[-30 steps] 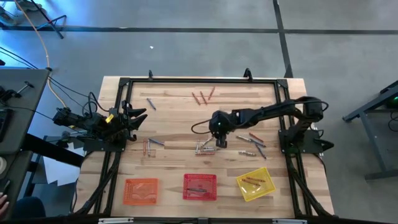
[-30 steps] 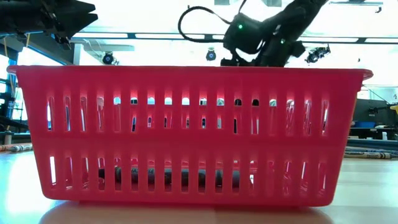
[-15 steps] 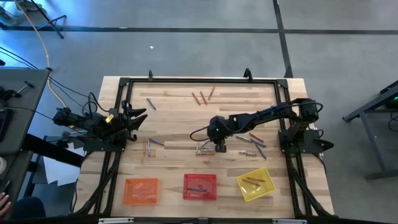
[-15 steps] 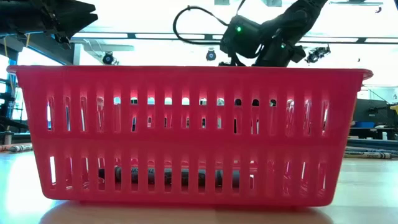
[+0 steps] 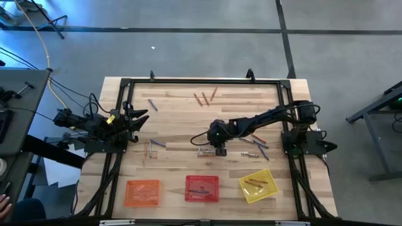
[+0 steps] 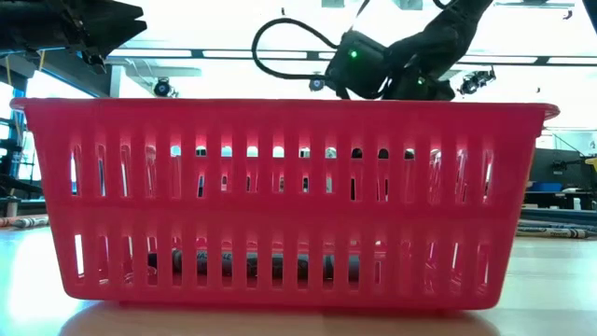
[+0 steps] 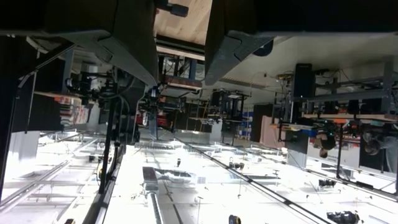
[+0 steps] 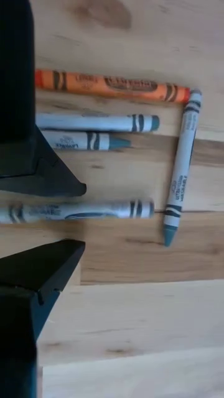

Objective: Sort crayons
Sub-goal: Put the gray crayon into the orange bin

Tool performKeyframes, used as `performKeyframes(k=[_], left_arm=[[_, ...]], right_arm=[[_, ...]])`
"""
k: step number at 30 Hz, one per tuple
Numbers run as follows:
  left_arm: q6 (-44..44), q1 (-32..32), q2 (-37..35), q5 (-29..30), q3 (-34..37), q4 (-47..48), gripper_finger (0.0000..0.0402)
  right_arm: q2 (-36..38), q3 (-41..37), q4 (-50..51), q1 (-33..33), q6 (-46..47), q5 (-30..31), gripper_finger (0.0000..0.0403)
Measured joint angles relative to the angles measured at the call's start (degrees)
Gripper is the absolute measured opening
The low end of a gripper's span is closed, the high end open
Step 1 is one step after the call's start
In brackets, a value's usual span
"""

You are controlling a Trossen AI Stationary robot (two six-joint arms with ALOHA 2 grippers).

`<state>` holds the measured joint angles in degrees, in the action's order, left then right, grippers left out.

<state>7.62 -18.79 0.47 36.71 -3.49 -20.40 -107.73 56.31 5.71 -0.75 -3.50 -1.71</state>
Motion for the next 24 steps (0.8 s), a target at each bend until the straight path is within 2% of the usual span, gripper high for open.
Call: performKeyframes(k=[7, 15, 24], left_arm=[[0.02, -0.01, 0.00, 0.00, -0.01, 0.01, 0.0117], [0.00, 0.00, 0.00, 0.02, -0.02, -0.01, 0.0117], [0.01, -0.01, 0.00, 0.00, 0.00, -0.01, 0.0117]], right_arm=[[-0.65, 0.08, -0.04, 0.01, 1.33, 0.01, 0.0108], [-0.78, 0.07, 0.24, -0.07, 6.51, 0.69, 0.0013], [1.59, -0.12, 3.43, -0.52, 10.13, -0.91, 0.0005]])
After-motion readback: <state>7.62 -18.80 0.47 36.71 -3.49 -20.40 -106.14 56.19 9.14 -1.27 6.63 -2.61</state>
